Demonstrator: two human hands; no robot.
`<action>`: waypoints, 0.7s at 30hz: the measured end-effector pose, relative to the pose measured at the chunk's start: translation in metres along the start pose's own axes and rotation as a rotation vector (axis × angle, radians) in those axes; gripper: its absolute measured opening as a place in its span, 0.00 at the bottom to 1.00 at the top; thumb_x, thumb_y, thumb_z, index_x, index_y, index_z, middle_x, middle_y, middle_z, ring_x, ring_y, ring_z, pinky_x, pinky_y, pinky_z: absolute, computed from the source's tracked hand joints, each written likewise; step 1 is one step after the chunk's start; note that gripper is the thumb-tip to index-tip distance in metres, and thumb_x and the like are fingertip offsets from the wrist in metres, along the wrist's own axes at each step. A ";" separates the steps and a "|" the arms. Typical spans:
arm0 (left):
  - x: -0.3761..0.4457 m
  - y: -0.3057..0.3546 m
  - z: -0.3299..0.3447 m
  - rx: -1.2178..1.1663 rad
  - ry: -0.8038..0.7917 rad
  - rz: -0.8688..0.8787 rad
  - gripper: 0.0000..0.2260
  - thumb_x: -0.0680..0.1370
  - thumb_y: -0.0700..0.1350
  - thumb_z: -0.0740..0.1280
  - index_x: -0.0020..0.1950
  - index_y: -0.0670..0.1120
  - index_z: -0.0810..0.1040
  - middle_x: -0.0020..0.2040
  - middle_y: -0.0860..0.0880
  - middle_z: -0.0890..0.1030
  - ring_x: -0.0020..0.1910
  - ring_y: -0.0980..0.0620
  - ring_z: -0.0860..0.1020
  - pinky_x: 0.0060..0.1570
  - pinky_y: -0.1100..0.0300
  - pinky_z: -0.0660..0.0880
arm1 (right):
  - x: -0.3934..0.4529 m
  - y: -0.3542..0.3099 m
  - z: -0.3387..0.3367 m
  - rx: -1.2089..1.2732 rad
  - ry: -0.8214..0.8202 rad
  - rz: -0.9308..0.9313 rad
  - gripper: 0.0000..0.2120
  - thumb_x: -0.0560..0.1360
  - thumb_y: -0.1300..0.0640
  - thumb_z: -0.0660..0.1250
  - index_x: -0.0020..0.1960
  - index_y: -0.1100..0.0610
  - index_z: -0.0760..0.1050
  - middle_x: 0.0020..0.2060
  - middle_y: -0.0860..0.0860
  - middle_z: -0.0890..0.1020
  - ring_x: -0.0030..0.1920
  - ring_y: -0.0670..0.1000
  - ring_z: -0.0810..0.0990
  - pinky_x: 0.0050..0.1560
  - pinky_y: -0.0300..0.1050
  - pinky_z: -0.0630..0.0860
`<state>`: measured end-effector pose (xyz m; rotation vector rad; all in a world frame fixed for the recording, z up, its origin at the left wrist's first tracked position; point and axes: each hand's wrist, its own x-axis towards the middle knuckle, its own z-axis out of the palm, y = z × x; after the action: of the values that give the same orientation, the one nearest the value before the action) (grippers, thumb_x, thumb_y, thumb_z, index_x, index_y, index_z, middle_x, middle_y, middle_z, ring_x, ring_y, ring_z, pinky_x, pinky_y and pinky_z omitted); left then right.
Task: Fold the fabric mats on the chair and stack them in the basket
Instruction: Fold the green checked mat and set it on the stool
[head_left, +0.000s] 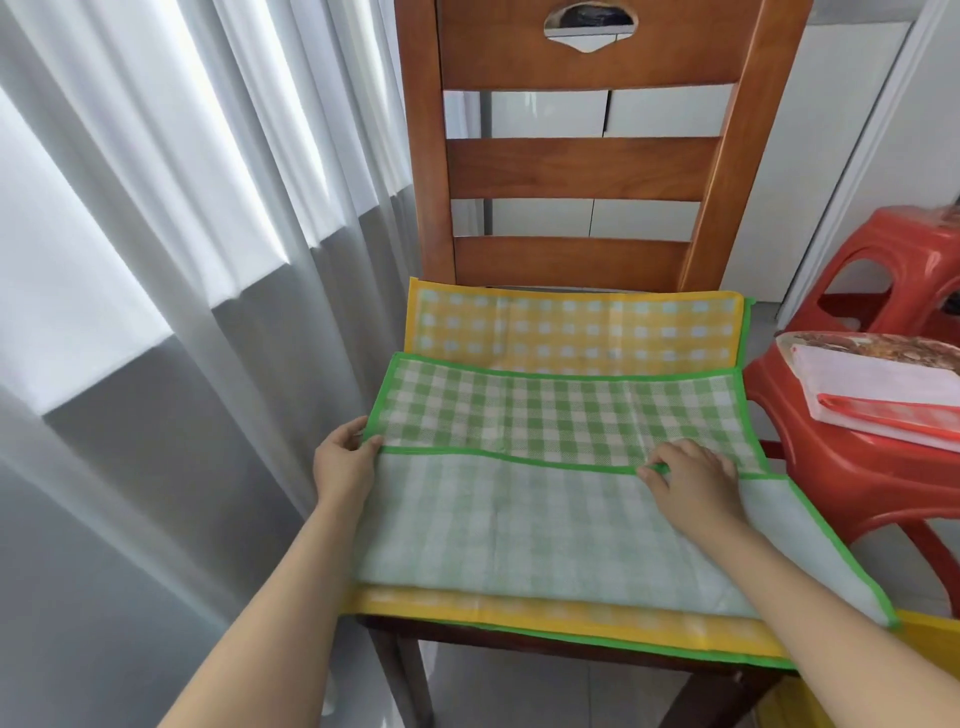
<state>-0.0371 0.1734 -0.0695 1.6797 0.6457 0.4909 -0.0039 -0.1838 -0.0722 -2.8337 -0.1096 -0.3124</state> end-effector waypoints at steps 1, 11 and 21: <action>0.000 0.000 -0.001 0.014 0.000 -0.001 0.16 0.74 0.37 0.70 0.61 0.45 0.79 0.55 0.45 0.82 0.50 0.50 0.79 0.58 0.54 0.74 | -0.001 -0.001 -0.001 -0.014 -0.001 -0.004 0.07 0.77 0.50 0.62 0.50 0.52 0.75 0.51 0.49 0.77 0.55 0.52 0.74 0.59 0.46 0.58; -0.055 0.025 0.004 0.737 -0.261 0.349 0.22 0.77 0.51 0.65 0.71 0.51 0.69 0.74 0.49 0.66 0.73 0.50 0.63 0.71 0.49 0.58 | -0.017 -0.015 -0.011 -0.137 -0.047 -0.040 0.14 0.78 0.46 0.55 0.59 0.50 0.71 0.57 0.46 0.76 0.61 0.49 0.70 0.66 0.48 0.55; -0.160 0.003 0.048 1.068 -0.610 0.497 0.25 0.82 0.54 0.46 0.78 0.51 0.48 0.79 0.46 0.45 0.77 0.47 0.42 0.74 0.47 0.38 | -0.088 -0.075 -0.009 0.008 -0.342 -0.303 0.24 0.81 0.45 0.45 0.76 0.46 0.52 0.77 0.48 0.51 0.76 0.47 0.46 0.74 0.45 0.42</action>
<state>-0.1274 0.0326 -0.0724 2.8562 -0.0337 -0.1117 -0.0997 -0.1191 -0.0626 -2.8304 -0.6114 0.1154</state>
